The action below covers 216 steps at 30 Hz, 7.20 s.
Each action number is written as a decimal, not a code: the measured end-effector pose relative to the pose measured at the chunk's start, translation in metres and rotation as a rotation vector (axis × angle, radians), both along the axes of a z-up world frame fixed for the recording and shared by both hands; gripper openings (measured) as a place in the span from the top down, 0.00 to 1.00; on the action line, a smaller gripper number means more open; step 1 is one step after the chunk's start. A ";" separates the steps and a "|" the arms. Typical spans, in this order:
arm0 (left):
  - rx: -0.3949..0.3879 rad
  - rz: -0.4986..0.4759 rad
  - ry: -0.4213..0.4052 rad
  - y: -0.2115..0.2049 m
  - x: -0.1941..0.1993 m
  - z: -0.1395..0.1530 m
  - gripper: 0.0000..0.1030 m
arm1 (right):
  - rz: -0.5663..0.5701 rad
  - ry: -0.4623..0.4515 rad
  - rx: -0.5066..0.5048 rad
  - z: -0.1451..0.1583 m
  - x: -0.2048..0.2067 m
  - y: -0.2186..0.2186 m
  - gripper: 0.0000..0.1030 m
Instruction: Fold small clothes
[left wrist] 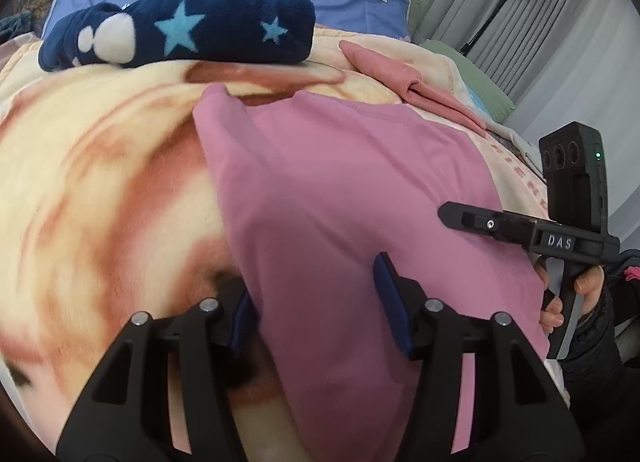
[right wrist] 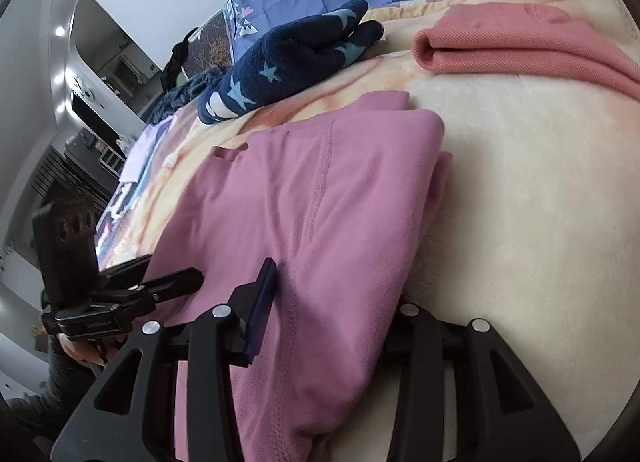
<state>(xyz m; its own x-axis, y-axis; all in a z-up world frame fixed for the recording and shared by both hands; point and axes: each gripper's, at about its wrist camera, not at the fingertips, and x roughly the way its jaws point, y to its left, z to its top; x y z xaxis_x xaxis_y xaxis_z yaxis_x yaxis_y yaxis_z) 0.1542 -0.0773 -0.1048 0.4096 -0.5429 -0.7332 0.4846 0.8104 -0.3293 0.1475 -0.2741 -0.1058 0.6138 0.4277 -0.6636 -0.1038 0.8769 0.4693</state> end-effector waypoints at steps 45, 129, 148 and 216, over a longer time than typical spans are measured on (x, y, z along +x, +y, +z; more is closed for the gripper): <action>0.144 -0.183 -0.620 -0.204 0.024 0.222 0.75 | -0.328 -0.551 -0.339 0.207 -0.059 -0.111 0.83; 0.050 0.003 -0.605 -0.095 -0.079 0.173 0.02 | -0.739 -0.352 -0.426 0.138 -0.168 -0.048 0.03; 0.103 0.118 -0.557 -0.045 -0.152 0.168 0.02 | -0.701 -0.294 -0.418 0.135 -0.214 -0.003 0.02; 0.109 0.099 -0.497 -0.041 -0.138 0.154 0.02 | -0.702 -0.302 -0.536 0.136 -0.197 0.011 0.01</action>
